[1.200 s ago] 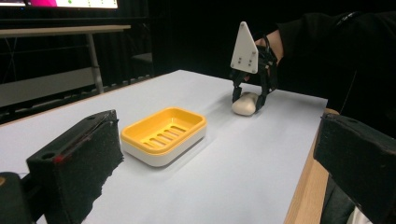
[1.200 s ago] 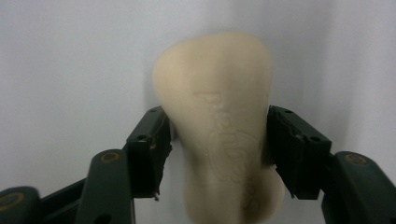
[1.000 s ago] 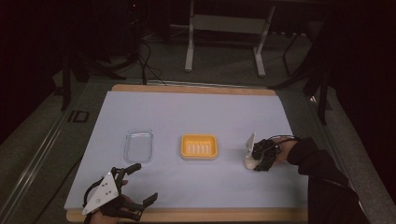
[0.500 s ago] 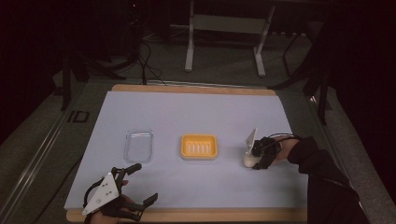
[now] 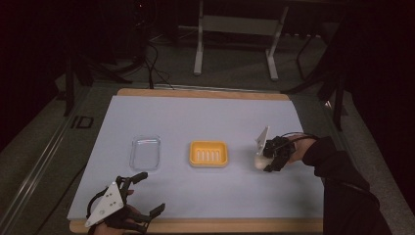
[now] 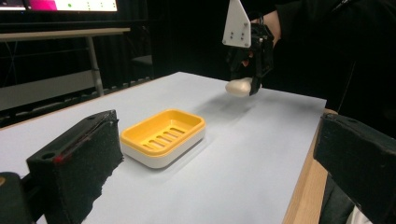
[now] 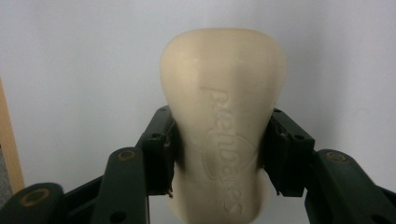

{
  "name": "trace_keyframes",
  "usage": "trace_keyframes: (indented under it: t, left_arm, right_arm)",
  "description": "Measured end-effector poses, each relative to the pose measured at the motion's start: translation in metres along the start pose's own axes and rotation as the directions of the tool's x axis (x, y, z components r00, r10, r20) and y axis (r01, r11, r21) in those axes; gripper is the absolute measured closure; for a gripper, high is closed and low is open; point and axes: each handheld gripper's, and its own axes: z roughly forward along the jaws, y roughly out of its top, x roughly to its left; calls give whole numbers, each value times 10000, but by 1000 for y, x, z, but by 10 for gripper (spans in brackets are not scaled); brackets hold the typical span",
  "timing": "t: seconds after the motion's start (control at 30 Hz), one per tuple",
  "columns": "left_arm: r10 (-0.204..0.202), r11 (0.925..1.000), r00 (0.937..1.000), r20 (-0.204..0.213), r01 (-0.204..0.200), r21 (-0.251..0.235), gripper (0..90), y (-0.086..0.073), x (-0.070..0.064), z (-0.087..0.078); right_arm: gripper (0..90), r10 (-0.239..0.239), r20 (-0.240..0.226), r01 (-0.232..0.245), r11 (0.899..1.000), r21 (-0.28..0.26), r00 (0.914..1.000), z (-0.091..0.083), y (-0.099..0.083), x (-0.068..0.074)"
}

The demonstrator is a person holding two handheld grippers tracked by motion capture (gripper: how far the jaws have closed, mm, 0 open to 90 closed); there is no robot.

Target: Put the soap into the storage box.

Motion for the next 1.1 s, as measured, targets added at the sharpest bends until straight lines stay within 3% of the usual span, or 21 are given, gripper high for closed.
trace_keyframes:
  t: [0.87,1.1]
  left_arm:
    - [23,10000,9998,200,-24,32,11,0,-3,0]
    - [40,10000,9998,203,-40,-13,11,1,-3,-1]
  right_arm:
    - [497,198,518,-176,9989,-427,9985,-35,55,-14]
    - [497,-5,568,39,9982,-590,9984,-41,72,-15]
